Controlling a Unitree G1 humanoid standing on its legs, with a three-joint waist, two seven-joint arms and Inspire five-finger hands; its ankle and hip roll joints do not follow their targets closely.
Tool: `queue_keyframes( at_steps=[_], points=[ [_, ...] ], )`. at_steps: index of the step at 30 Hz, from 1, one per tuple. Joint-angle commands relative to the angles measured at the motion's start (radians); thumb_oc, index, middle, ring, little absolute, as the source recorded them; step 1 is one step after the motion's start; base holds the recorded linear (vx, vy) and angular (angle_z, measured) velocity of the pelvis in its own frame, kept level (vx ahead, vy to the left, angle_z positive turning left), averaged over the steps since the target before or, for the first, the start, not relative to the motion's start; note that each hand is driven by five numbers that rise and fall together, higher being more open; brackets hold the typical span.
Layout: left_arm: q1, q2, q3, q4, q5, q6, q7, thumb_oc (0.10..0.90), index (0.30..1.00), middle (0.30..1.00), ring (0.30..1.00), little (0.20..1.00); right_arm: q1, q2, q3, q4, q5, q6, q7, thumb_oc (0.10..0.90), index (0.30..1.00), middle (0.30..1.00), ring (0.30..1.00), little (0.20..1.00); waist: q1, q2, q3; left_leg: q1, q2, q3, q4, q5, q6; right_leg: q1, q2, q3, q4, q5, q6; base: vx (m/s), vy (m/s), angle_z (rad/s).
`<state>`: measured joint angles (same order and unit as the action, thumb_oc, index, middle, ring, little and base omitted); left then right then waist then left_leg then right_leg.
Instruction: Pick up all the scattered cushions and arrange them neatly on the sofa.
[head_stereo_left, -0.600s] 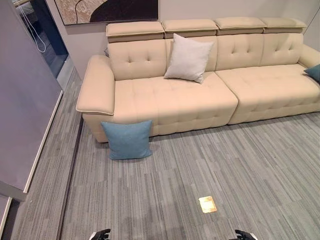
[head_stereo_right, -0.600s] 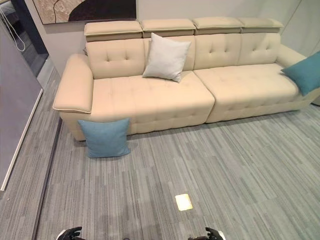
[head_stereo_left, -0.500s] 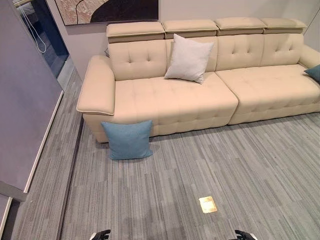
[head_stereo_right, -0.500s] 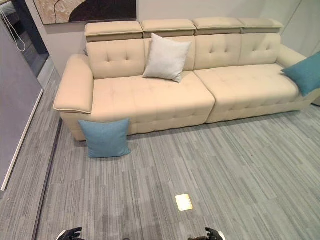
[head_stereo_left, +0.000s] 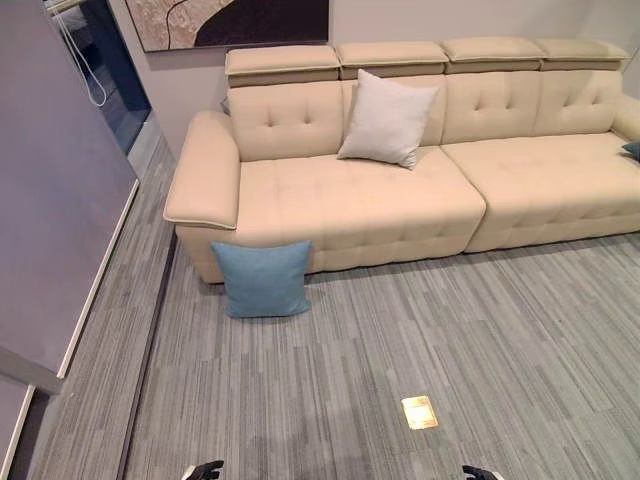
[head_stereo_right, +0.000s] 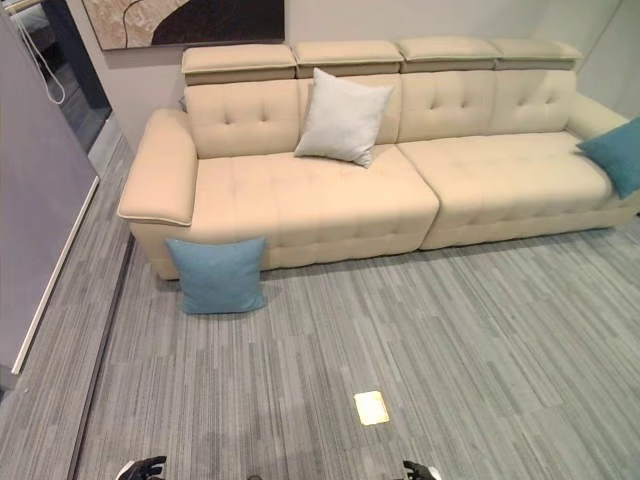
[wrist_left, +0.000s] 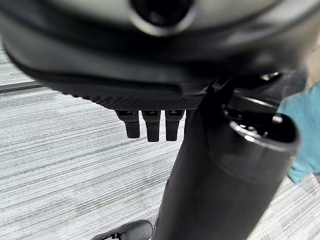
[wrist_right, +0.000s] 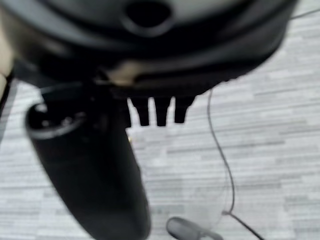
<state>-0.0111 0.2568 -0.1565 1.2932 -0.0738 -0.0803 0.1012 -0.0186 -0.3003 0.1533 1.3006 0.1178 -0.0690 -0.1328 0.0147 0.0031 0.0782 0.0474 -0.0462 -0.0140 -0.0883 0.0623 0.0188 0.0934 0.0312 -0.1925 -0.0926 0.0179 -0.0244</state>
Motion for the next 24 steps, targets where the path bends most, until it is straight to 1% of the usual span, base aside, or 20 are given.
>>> queue_keyframes(
  at_steps=[1,3,4,5,10,11,12,13,14,15,16,17,18,19,21,24],
  points=[
    [-0.063,0.007,-0.001,0.039,0.002,-0.007,0.033,0.800,0.900,0.900,0.900,0.900,-0.047,-0.044,0.028,0.014,-0.028,-0.015,-0.014,0.800,0.900,0.900,0.900,0.900,0.014,-0.022,0.018,0.000,0.067,-0.033,0.019,-0.061,-0.047,-0.026,-0.061,0.006,0.083,-0.090,0.087,-0.05,-0.062,0.14],
    [-0.066,0.008,-0.001,0.037,-0.007,-0.007,0.033,0.800,0.900,0.900,0.900,0.900,-0.054,-0.049,0.036,0.005,-0.027,-0.018,-0.015,0.800,0.900,0.900,0.900,0.900,0.022,-0.029,0.038,-0.038,0.061,-0.049,0.072,-0.067,-0.050,-0.036,-0.061,0.001,0.090,-0.093,0.078,-0.08,-0.057,0.21],
    [-0.066,0.008,-0.001,0.037,-0.007,-0.007,0.033,0.800,0.900,0.900,0.900,0.900,-0.055,-0.049,0.036,0.005,-0.027,-0.018,-0.015,0.800,0.900,0.900,0.900,0.900,0.021,-0.029,0.038,-0.041,0.061,-0.051,0.075,-0.068,-0.050,-0.037,-0.061,-0.001,0.090,-0.094,0.078,-0.08,-0.063,0.37],
    [-0.069,0.007,-0.002,0.038,-0.011,-0.007,0.033,0.800,0.900,0.900,0.900,0.900,-0.060,-0.052,0.041,0.006,-0.031,-0.019,-0.018,0.800,0.900,0.900,0.900,0.900,0.033,-0.035,0.051,-0.074,0.053,-0.066,0.115,-0.070,-0.054,-0.038,-0.062,-0.010,0.087,-0.094,0.072,-0.05,-0.050,0.40],
    [-0.070,0.001,-0.003,0.045,-0.013,-0.008,0.030,0.800,0.900,0.900,0.900,0.900,-0.065,-0.063,0.039,-0.001,-0.036,-0.024,-0.022,0.800,0.900,0.900,0.900,0.900,0.045,-0.045,0.060,-0.130,0.030,-0.090,0.174,-0.078,-0.058,-0.038,-0.070,-0.051,0.079,-0.095,0.067,-0.03,-0.019,0.45],
    [-0.076,-0.003,-0.008,0.046,-0.015,-0.009,0.032,0.800,0.900,0.900,0.900,0.900,-0.064,-0.068,0.030,-0.008,-0.036,-0.022,-0.027,0.800,0.900,0.900,0.900,0.900,0.041,-0.052,0.067,-0.160,0.026,-0.047,0.207,-0.085,-0.057,-0.043,-0.086,-0.087,0.077,-0.095,0.065,-0.05,0.017,0.35],
    [-0.076,-0.003,-0.008,0.046,-0.015,-0.009,0.032,0.800,0.900,0.900,0.900,0.900,-0.064,-0.068,0.030,-0.008,-0.036,-0.022,-0.027,0.800,0.900,0.900,0.900,0.900,0.040,-0.051,0.065,-0.163,0.026,-0.048,0.210,-0.086,-0.057,-0.044,-0.086,-0.088,0.077,-0.095,0.065,-0.07,0.035,0.53],
    [-0.078,-0.005,-0.009,0.045,-0.014,-0.009,0.035,0.800,0.900,0.900,0.900,0.900,-0.061,-0.069,0.026,-0.011,-0.033,-0.022,-0.028,0.800,0.900,0.900,0.900,0.900,0.035,-0.053,0.069,-0.165,0.037,0.006,0.218,-0.095,-0.054,-0.043,-0.092,-0.105,0.073,-0.095,0.066,-0.02,0.055,0.83],
    [-0.080,-0.007,-0.009,0.042,-0.012,-0.009,0.036,0.800,0.900,0.900,0.900,0.900,-0.057,-0.067,0.022,-0.014,-0.031,-0.019,-0.028,0.800,0.900,0.900,0.900,0.900,0.024,-0.055,0.063,-0.174,0.053,0.074,0.219,-0.098,-0.047,-0.049,-0.101,-0.129,0.066,-0.091,0.068,-0.01,0.081,1.03],
    [-0.080,-0.007,-0.008,0.038,-0.008,-0.009,0.036,0.800,0.900,0.900,0.900,0.900,-0.054,-0.065,0.022,-0.013,-0.030,-0.017,-0.027,0.800,0.900,0.900,0.900,0.900,0.023,-0.054,0.066,-0.173,0.065,0.115,0.223,-0.105,-0.043,-0.045,-0.103,-0.137,0.064,-0.091,0.069,0.04,0.084,0.79],
    [-0.077,-0.005,-0.005,0.038,-0.005,-0.008,0.036,0.800,0.900,0.900,0.900,0.900,-0.054,-0.062,0.024,-0.009,-0.032,-0.014,-0.026,0.800,0.900,0.900,0.900,0.900,0.024,-0.056,0.064,-0.175,0.067,0.133,0.225,-0.109,-0.042,-0.043,-0.104,-0.143,0.062,-0.090,0.071,0.13,0.118,0.68],
    [-0.066,-0.001,0.009,0.042,-0.008,-0.009,0.031,0.800,0.900,0.900,0.900,0.900,-0.054,-0.050,0.036,-0.003,-0.044,-0.013,-0.021,0.800,0.900,0.900,0.900,0.900,0.035,-0.062,0.061,-0.171,0.050,0.112,0.223,-0.122,-0.035,-0.039,-0.107,-0.142,0.072,-0.092,0.078,0.12,0.093,0.35],
    [-0.066,-0.001,0.009,0.042,-0.008,-0.009,0.031,0.800,0.900,0.900,0.900,0.900,-0.054,-0.050,0.036,-0.003,-0.044,-0.013,-0.021,0.800,0.900,0.900,0.900,0.900,0.035,-0.062,0.061,-0.170,0.050,0.112,0.223,-0.122,-0.035,-0.038,-0.107,-0.142,0.072,-0.093,0.078,0.17,0.152,0.23],
    [-0.063,0.006,0.017,0.046,-0.011,-0.006,0.031,0.800,0.900,0.900,0.900,0.900,-0.057,-0.038,0.042,-0.003,-0.050,-0.011,-0.021,0.800,0.900,0.900,0.900,0.900,0.042,-0.069,0.058,-0.169,0.043,0.102,0.213,-0.123,-0.025,-0.041,-0.118,-0.146,0.107,-0.104,0.084,0.09,0.132,-0.06],
    [-0.065,0.018,0.028,0.043,-0.016,-0.007,0.029,0.800,0.900,0.900,0.900,0.900,-0.067,-0.028,0.060,-0.010,-0.065,-0.006,-0.019,0.800,0.900,0.900,0.900,0.900,0.056,-0.073,0.066,-0.163,0.036,0.095,0.200,-0.127,-0.006,-0.073,-0.140,-0.142,0.185,-0.118,0.095,0.09,0.169,0.00],
    [-0.077,0.034,0.031,0.037,-0.018,-0.009,0.033,0.800,0.900,0.900,0.900,0.900,-0.088,-0.020,0.080,-0.025,-0.080,-0.002,-0.014,0.800,0.900,0.900,0.900,0.900,0.065,-0.071,0.091,-0.152,0.028,0.086,0.195,-0.134,0.021,-0.143,-0.182,-0.134,0.340,-0.104,0.118,0.03,0.148,-0.02]
  ],
)
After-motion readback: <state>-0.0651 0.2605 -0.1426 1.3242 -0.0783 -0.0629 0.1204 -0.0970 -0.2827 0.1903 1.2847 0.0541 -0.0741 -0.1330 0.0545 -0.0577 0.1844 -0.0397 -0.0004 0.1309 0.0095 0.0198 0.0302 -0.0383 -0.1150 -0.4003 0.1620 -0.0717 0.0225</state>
